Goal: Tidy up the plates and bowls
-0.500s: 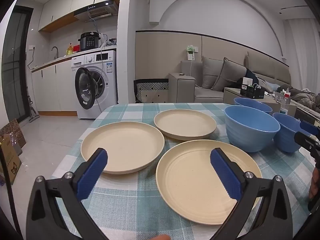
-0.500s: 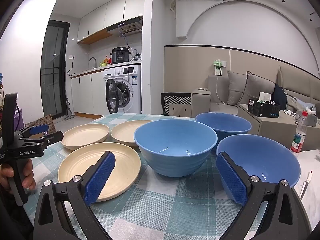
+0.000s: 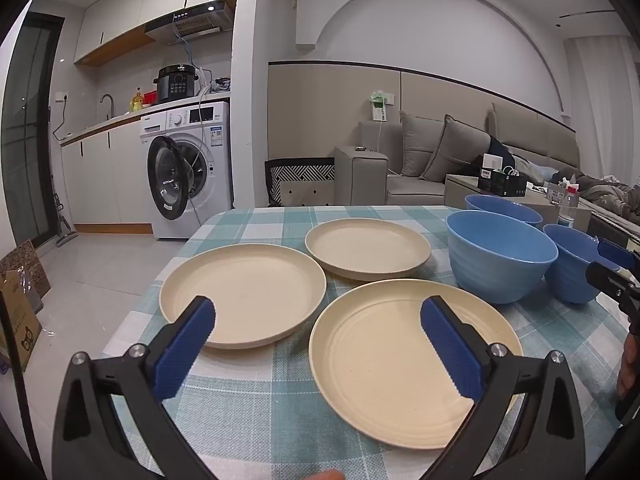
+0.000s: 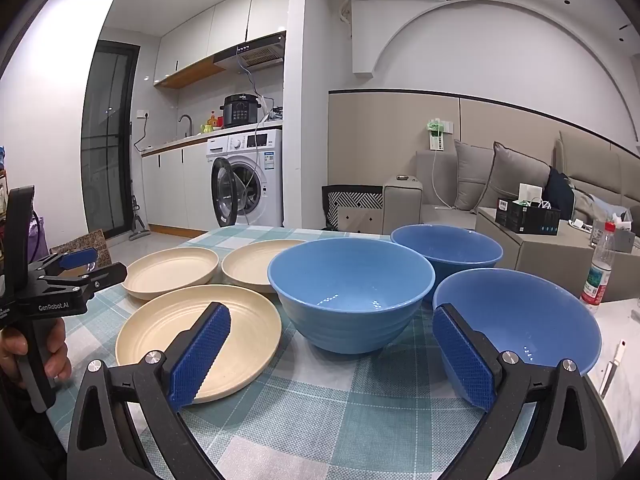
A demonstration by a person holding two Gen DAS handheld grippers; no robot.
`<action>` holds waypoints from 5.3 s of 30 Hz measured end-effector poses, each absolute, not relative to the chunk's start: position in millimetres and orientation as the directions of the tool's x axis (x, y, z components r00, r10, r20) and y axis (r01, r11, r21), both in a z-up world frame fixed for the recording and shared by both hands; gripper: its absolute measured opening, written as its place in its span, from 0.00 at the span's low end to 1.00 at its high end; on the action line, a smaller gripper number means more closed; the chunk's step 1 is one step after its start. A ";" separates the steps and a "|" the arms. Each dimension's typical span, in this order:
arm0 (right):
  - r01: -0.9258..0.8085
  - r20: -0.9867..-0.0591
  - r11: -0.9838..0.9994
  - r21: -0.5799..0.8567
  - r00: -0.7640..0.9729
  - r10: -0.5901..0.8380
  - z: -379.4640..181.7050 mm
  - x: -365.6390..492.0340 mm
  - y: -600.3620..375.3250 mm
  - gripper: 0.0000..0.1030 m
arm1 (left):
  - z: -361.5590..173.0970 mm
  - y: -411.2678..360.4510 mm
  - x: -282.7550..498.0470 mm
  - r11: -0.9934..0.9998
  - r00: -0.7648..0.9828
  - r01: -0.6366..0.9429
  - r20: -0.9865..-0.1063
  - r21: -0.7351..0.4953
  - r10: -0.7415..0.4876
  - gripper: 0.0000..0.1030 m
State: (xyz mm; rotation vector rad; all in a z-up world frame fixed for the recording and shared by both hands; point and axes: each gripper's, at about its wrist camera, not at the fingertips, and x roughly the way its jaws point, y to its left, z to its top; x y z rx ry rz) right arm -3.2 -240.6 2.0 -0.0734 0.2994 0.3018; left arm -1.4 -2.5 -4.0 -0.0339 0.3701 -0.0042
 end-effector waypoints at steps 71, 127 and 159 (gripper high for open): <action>-0.301 -0.300 0.953 -0.027 0.912 0.280 1.5 -3.1 -239.9 1.00 | 3.7 -0.9 -5.4 0.999 0.937 -0.006 -0.350 -0.035 -0.006 1.00; -0.432 -0.462 0.902 0.018 0.796 0.391 117.5 77.2 -205.0 1.00 | 56.0 -11.6 75.4 0.996 0.859 0.080 -0.505 -0.044 -0.091 1.00; -0.394 -0.657 0.916 0.075 0.671 0.343 121.8 219.0 -169.6 1.00 | 61.8 3.6 179.2 1.000 0.775 0.013 -0.632 -0.027 -0.027 1.00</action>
